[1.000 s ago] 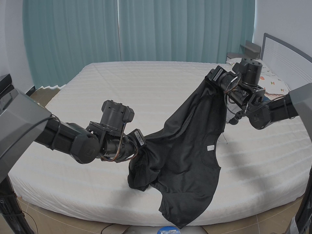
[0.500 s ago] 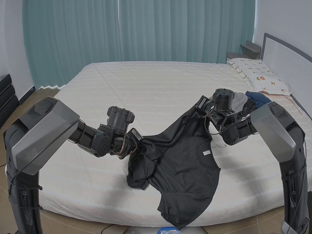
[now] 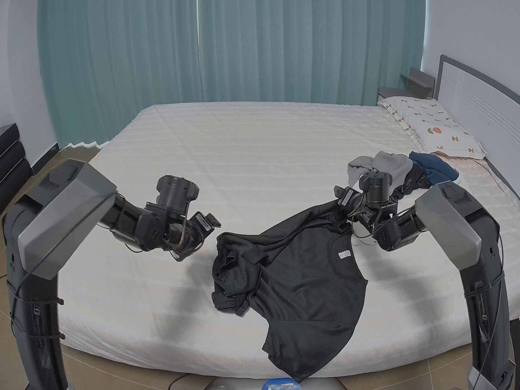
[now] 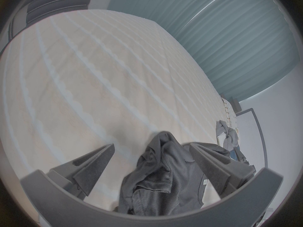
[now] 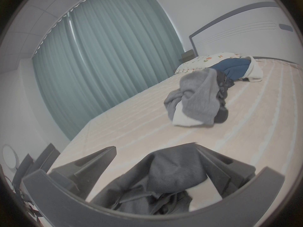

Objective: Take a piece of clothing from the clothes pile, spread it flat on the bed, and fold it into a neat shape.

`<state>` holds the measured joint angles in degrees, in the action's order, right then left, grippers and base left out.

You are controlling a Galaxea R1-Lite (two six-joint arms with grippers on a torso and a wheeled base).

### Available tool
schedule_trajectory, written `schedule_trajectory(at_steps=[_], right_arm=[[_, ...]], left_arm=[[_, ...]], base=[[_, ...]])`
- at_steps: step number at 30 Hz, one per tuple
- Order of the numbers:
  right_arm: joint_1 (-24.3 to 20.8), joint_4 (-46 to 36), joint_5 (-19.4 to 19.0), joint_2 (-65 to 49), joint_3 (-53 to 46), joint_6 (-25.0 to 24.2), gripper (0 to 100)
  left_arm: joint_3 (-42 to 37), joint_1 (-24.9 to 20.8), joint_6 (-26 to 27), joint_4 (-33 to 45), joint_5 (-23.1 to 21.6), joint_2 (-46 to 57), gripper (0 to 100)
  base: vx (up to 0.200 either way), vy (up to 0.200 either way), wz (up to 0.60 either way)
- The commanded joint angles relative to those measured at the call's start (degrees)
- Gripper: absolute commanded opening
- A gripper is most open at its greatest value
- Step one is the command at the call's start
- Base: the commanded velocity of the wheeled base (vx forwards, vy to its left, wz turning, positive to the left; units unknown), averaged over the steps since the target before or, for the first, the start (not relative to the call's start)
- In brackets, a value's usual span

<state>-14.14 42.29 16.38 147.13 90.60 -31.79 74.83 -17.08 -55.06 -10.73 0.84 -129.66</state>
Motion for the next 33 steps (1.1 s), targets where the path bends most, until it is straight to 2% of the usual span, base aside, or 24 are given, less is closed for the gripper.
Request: schedule_trajectory(at_steps=[1,4,5,6,9,12,15,17,21,27,33], right_arm=[[2.36,-0.28,-1.44,-4.83,-0.51,-3.28,100],[2.36,-1.24,-3.46,-8.17,-4.56,-6.0,100],[2.36,-1.24,-3.46,-8.17,-4.56,-6.0,100],[2.1,-1.24,-5.75,-11.25,-10.0,-6.35,100],[1.75,-0.8,-9.53,-15.64,-18.44,-6.62,100],[1.66,0.07,-10.5,-18.72,-25.47,-7.14,100],[1.57,1.83,-10.5,-20.92,-31.54,-9.87,100],[1.13,6.05,-12.52,-23.73,-39.36,-14.53,100],[-0.19,13.43,-17.18,-26.01,-50.17,-18.57,100],[-2.12,23.28,-17.7,-24.87,-59.66,-24.19,100],[-2.29,24.51,-17.88,-25.84,-61.86,-25.25,100]], left_arm=[[-2.67,2.14,0.57,0.97,-2.86,5.91,100],[-6.71,1.7,0.84,1.67,-7.87,9.16,100],[-6.71,1.7,0.84,1.67,-7.87,9.16,100],[-9.26,1.08,1.54,1.59,-9.37,10.48,100],[-11.46,-0.94,3.03,1.41,-9.28,10.57,100],[-13.21,-2.87,3.56,1.24,-9.1,10.04,100],[-14.09,-4.37,3.56,1.15,-9.1,9.95,100],[-14.27,-6.04,3.65,0.97,-8.84,8.81,100],[-12.95,-7.79,3.74,-0.35,-6.64,5.56,100],[-11.19,-12.01,3.65,-0.96,-1.37,2.04,100],[-10.84,-13.95,3.65,-0.61,-0.93,1.69,100]], base=[[0.0,0.0,0.0],[0.0,0.0,0.0],[0.0,0.0,0.0],[0.0,0.0,0.0],[0.0,0.0,0.0],[0.0,0.0,0.0],[0.0,0.0,0.0],[0.0,0.0,0.0],[0.0,0.0,0.0],[0.0,0.0,0.0],[0.0,0.0,0.0]])
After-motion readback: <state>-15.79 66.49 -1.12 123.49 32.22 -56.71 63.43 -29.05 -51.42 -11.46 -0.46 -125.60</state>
